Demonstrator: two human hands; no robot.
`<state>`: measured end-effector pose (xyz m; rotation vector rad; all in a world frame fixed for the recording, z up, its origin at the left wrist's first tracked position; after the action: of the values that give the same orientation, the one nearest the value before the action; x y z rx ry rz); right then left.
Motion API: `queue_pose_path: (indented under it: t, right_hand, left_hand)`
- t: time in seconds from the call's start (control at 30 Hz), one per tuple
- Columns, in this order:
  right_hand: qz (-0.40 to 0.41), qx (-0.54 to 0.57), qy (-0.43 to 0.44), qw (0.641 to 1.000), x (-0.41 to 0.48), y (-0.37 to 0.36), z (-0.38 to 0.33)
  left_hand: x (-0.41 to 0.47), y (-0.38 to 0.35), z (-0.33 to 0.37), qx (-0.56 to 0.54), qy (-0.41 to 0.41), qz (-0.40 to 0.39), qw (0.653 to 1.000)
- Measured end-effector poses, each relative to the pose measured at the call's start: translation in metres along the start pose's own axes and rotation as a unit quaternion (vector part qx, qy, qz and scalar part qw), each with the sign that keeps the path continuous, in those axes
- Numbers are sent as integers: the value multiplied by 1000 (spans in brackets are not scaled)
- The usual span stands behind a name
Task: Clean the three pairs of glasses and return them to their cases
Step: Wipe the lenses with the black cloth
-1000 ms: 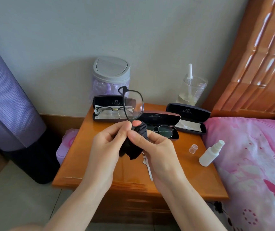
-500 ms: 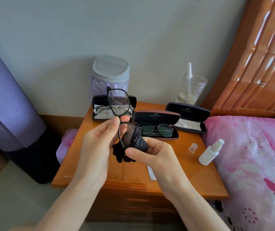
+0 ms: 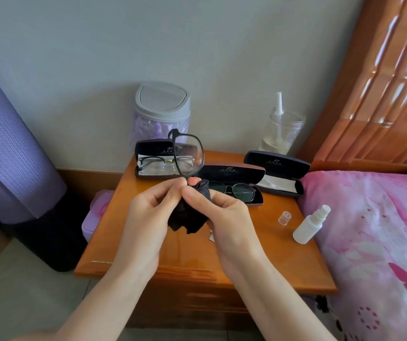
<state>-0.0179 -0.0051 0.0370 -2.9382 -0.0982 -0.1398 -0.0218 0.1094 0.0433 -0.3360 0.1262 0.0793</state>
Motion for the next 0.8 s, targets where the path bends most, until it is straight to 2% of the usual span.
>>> queue_pose_path:
  t: [0.2, 0.43, 0.8]
  right_hand:
    - [4, 29, 35, 999, -5, 1, -11]
    - [-6, -35, 19, 999, -12, 10, 0]
    - [-20, -69, 18, 997, -17, 22, 5]
  left_hand:
    - [3, 0, -2, 24, -3, -16, 1000]
    - [1, -2, -5, -27, 13, -6, 1000]
    - [3, 3, -7, -41, 18, 22, 999]
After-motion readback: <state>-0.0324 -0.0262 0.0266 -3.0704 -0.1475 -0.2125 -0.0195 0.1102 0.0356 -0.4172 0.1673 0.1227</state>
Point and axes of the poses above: each hand's wrist, its own x-axis towards the middle knuckle, its own y-axis out of the back of the hand, z = x × y, the point moved 8 cm from there along x, towards the middle knuckle, and after that the axes turned 11 degrees about y, right-handed, at the moved point
